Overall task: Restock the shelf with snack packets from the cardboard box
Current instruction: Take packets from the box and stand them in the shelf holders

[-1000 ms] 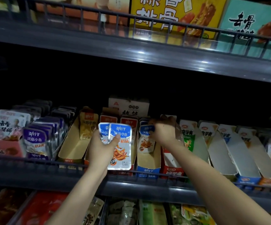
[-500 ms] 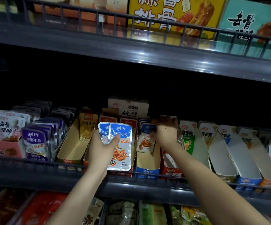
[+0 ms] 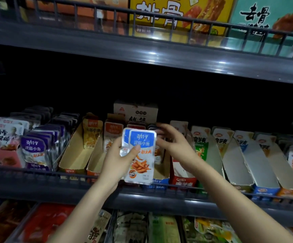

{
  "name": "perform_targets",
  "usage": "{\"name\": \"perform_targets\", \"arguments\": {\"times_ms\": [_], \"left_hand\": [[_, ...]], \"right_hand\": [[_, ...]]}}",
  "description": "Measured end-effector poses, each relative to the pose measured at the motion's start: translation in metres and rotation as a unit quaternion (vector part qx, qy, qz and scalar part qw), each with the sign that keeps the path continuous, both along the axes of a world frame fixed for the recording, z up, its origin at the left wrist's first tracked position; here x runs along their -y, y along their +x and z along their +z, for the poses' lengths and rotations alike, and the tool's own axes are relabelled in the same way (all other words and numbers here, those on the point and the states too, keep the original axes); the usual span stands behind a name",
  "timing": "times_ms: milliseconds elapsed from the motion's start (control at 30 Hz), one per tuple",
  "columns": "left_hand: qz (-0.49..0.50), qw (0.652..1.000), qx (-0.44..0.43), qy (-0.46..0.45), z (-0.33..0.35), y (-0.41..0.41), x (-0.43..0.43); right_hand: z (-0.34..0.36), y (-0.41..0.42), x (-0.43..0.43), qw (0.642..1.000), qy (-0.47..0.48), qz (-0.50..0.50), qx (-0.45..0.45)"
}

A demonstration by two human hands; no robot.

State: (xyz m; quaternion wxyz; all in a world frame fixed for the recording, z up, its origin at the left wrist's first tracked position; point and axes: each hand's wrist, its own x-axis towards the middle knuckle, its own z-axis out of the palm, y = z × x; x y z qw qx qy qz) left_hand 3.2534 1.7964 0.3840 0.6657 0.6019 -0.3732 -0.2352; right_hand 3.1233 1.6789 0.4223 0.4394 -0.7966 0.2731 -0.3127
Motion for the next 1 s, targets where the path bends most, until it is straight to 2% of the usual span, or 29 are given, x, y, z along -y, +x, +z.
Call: {"name": "perform_targets", "arguments": {"times_ms": [67,200,367,467,533,600,667,733,800,900,1000], "left_hand": [[-0.036,0.999,0.009,0.014,0.002,-0.007,-0.001],[-0.063,0.996,0.051,0.023,0.007,-0.016,-0.001],[-0.104,0.993,0.057,0.027,0.01,-0.025,0.001],[-0.117,0.99,0.076,0.035,0.009,-0.029,0.001],[-0.118,0.988,0.086,0.043,0.007,-0.028,0.001],[-0.067,0.988,0.13,0.056,0.003,-0.022,0.0],[0.043,0.958,0.259,0.115,-0.004,-0.013,-0.005],[0.152,0.891,0.381,0.195,-0.012,-0.006,-0.013],[0.195,0.844,0.432,0.25,-0.024,-0.004,-0.016],[0.196,0.828,0.434,0.295,-0.042,-0.002,-0.014],[0.197,0.848,0.407,0.276,-0.055,0.0,-0.011]], "right_hand": [[0.002,-0.007,-0.006,0.991,0.111,0.065,0.025],[0.009,-0.016,-0.008,0.977,0.188,0.049,0.084],[0.008,-0.029,-0.006,0.99,0.11,0.087,-0.002],[0.008,-0.034,-0.006,0.992,0.087,0.09,-0.023],[0.008,-0.039,-0.005,0.994,0.075,0.073,-0.024],[0.011,-0.044,-0.002,0.998,0.063,0.02,-0.004],[0.016,-0.048,0.004,0.999,0.005,-0.05,0.021],[0.017,-0.045,0.011,0.994,-0.042,-0.094,0.025],[0.013,-0.034,0.017,0.992,-0.056,-0.109,0.018],[0.0,-0.016,0.026,0.985,-0.11,-0.125,-0.043],[-0.012,-0.006,0.03,0.963,-0.177,-0.144,-0.144]]}}
